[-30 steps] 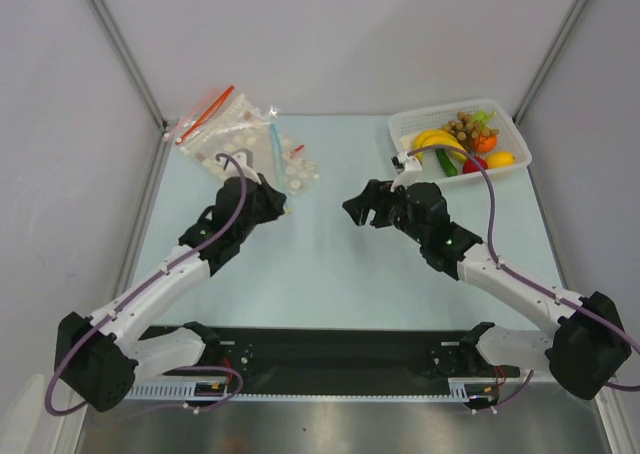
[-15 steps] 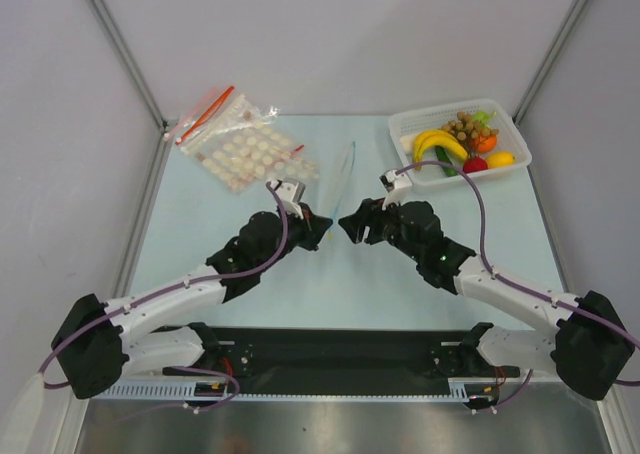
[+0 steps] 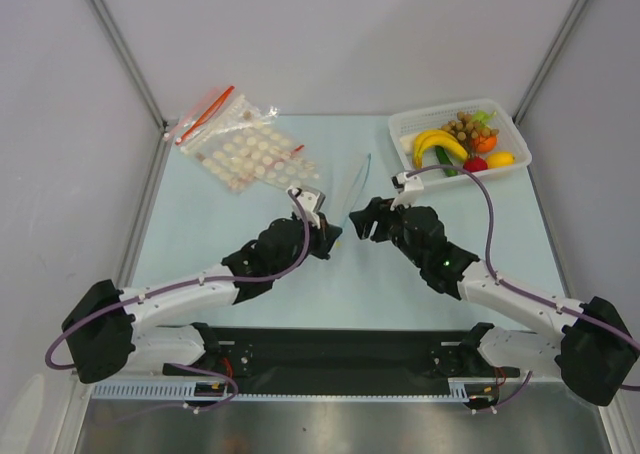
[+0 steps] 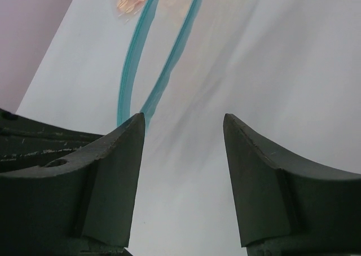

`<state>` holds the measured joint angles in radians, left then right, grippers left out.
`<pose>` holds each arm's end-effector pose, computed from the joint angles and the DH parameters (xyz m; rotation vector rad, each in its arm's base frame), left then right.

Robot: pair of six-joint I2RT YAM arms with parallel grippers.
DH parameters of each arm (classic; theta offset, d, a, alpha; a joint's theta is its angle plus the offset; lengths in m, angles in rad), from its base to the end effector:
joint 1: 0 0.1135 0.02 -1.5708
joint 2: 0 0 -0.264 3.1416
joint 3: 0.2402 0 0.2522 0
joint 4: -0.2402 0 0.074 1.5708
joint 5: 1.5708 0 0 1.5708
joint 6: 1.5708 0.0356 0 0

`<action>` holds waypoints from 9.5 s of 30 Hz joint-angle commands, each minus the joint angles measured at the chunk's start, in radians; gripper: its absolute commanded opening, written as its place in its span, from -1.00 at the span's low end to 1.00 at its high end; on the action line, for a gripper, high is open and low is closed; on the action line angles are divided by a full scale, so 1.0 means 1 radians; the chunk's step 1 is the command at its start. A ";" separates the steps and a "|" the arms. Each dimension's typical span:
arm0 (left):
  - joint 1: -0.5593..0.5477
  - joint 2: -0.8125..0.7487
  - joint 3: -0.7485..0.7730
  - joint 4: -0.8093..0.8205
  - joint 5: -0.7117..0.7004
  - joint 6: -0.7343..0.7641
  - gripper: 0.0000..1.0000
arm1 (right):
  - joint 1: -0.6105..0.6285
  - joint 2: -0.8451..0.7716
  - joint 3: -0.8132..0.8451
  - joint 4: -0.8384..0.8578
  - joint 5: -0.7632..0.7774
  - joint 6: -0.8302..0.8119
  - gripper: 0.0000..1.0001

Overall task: Place the food in the zip-top bag and seal the zipper
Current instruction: Open the zipper of the food storage bag, then pick up the fake fruit from the bin, then place the fake fruit in the zipper food storage bag.

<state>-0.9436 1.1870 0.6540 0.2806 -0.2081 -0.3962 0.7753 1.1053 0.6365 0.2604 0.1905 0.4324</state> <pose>0.1632 -0.2127 0.2583 0.3614 1.8493 -0.7498 0.1859 0.1728 0.2697 -0.1720 1.8216 0.6962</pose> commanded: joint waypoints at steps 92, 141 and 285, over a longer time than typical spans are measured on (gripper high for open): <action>-0.116 0.256 0.297 -0.227 -0.237 0.056 -0.67 | 0.078 0.005 0.032 0.033 0.084 -0.073 -1.00; -0.044 0.396 0.547 -0.661 -0.537 0.186 -0.99 | -0.117 0.058 0.031 -0.003 -0.117 0.029 0.60; 0.029 0.365 0.671 -0.754 0.039 0.083 -0.99 | -0.338 -0.610 -0.208 0.313 -0.401 0.089 -1.00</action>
<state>-0.9184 1.5398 1.2415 -0.4614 -0.2848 -0.2893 0.4404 0.5541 0.4496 0.4137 -0.1173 0.5262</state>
